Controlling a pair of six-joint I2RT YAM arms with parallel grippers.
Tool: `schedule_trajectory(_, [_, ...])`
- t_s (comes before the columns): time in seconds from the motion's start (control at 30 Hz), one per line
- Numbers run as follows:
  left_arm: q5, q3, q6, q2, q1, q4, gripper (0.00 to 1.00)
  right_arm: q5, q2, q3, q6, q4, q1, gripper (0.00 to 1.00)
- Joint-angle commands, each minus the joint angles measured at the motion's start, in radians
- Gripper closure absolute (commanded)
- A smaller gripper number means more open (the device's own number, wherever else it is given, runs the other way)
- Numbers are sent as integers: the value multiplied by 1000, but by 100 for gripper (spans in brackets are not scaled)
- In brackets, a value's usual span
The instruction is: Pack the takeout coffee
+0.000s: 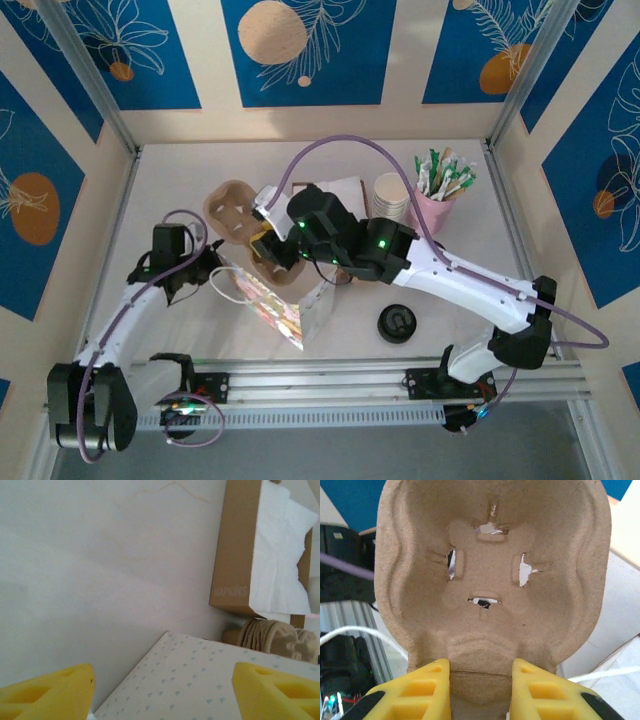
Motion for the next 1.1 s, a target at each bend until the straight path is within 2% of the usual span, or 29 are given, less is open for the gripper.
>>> schedule_trajectory(0.0, [-49,107,111,-40,-7,-113,23,-17,-14,-21,-7,-35,16,72])
schedule_trajectory(0.17, [-44,223,230,-41,-6,-221,13,-6,-17,-34,6,-70,27,72])
schedule_trajectory(0.27, [-75,308,279,-16,-6,-315,12,19,-19,-33,24,-104,30,72])
schedule_trajectory(0.6, [-88,341,294,-57,-6,-332,9,71,-25,-46,72,-165,39,73])
schedule_trajectory(1.07, [-58,327,281,-92,-6,-331,10,60,5,-4,-60,45,26,74])
